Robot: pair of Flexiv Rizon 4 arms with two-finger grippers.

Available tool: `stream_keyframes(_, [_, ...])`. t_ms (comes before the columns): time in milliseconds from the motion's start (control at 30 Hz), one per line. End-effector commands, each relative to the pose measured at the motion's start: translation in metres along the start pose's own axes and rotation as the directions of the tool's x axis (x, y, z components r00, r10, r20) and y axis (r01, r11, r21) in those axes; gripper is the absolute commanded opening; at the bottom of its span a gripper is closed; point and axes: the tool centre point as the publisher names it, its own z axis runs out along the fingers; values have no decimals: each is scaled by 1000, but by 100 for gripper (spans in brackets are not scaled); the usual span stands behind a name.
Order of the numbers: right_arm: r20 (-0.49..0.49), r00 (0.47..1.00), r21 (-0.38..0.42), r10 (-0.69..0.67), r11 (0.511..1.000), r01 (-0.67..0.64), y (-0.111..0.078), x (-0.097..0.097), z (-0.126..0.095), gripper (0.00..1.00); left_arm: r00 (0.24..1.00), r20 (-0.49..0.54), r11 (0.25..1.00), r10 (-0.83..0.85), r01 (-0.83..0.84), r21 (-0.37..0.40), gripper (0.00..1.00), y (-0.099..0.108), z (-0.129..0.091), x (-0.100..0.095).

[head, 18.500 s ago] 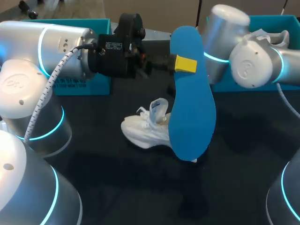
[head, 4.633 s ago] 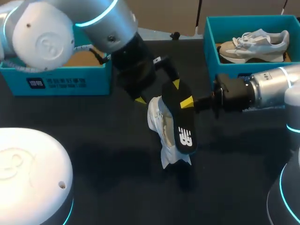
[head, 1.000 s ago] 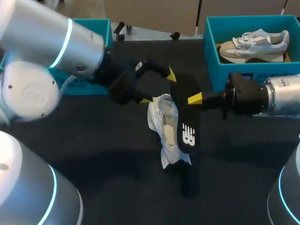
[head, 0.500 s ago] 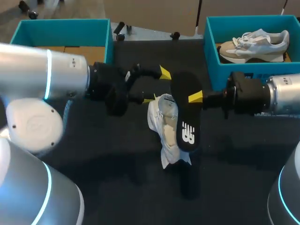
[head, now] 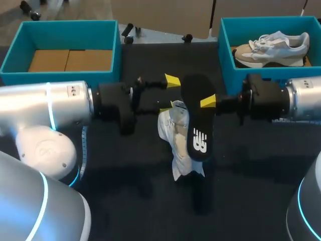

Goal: Take the shoe out of the shoebox, open the shoe tongue, remove and reinsert the insole, then place the shoe into the shoebox

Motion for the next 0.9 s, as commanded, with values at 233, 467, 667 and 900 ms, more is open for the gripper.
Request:
stream_keyframes(233, [-5,1000,16,-4,1000,4,-6,12,16,0,987,161,1000,0,1,-5,100,-4,5,5])
stream_keyframes(467, [-21,1000,35,-7,999,8,-4,11,27,0,986,165,1000,-8,6,13,84,-7,10,6])
stream_keyframes(667, [-26,1000,43,-8,999,9,-9,11,31,0,987,163,1000,-16,13,21,47,-8,13,6])
stream_keyframes(900, [-25,1000,49,-9,999,10,-14,11,35,0,986,165,1000,-24,21,21,42,-9,17,5])
